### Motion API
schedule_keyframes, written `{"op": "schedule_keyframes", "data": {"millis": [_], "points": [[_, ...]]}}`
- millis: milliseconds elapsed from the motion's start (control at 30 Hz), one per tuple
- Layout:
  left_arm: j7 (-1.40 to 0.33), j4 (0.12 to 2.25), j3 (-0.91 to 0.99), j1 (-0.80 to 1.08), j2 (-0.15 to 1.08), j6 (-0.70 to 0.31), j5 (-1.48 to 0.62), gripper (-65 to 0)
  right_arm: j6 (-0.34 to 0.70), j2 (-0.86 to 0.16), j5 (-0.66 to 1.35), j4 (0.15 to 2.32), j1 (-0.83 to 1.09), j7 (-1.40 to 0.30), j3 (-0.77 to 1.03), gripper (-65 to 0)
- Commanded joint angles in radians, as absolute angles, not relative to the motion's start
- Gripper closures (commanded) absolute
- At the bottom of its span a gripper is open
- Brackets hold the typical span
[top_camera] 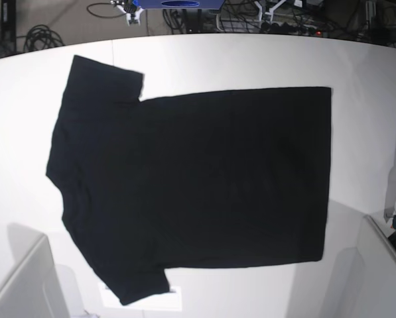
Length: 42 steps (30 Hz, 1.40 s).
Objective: Fold the T-shirt properly
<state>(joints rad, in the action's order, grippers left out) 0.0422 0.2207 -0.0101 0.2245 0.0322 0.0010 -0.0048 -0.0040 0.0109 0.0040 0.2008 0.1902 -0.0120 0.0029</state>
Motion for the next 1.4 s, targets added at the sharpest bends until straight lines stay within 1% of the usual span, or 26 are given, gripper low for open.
{"op": "schedule_keyframes", "data": {"millis": [0, 167, 300, 433, 533, 667, 867, 967, 1067, 1200, 1267, 1367], "points": [[0.036, 0.231, -0.012, 0.259, 0.036, 0.004, -0.005, 0.0, -0.008, 0.007, 0.010, 0.200, 0.211, -0.013, 0.007, 0.0], [0.030, 0.397, 0.001, 0.367, 0.067, 0.004, -0.007, 0.0, -0.007, 0.008, 0.061, 0.367, 0.315, -0.019, 0.087, 0.0], [0.033, 0.481, 0.002, 0.433, 0.088, 0.004, -0.016, 0.0, -0.007, 0.005, 0.062, 0.464, 0.381, -0.021, 0.143, 0.0], [0.036, 0.615, -0.005, 0.527, 0.136, 0.004, -0.154, 0.0, -0.005, 0.010, 0.062, 0.588, 0.466, -0.021, 0.231, 0.0], [0.036, 0.769, -0.008, 0.618, 0.186, -0.018, -0.280, 0.0, -0.005, 0.015, 0.064, 0.725, 0.536, -0.021, 0.283, 0.0], [0.036, 0.992, 0.001, 0.756, 0.257, -0.114, -0.404, 0.0, -0.005, 0.058, 0.064, 0.947, 0.631, -0.064, 0.348, 0.0], [0.038, 1.239, 0.002, 0.905, 0.321, -0.125, -0.414, 0.0, -0.004, 0.120, 0.065, 1.279, 0.742, -0.145, 0.397, 0.0], [0.074, 1.326, 0.010, 0.970, 0.328, -0.125, -0.415, 0.0, -0.004, 0.125, 0.162, 1.423, 0.797, -0.182, 0.400, 0.0], [0.191, 1.394, 0.079, 1.053, 0.321, -0.125, -0.412, 0.0, -0.004, 0.119, 0.320, 1.561, 0.848, -0.248, 0.410, 0.0], [0.312, 1.478, 0.142, 1.124, 0.311, -0.125, -0.415, 0.0, -0.004, 0.119, 0.458, 1.705, 0.866, -0.312, 0.481, 0.0], [0.346, 1.529, 0.166, 1.150, 0.305, -0.125, -0.415, 0.0, -0.004, 0.119, 0.499, 1.767, 0.863, -0.323, 0.504, 0.0], [0.363, 1.618, 0.200, 1.173, 0.300, -0.125, -0.415, 0.0, -0.004, 0.119, 0.507, 1.882, 0.863, -0.323, 0.516, 0.0]]}}
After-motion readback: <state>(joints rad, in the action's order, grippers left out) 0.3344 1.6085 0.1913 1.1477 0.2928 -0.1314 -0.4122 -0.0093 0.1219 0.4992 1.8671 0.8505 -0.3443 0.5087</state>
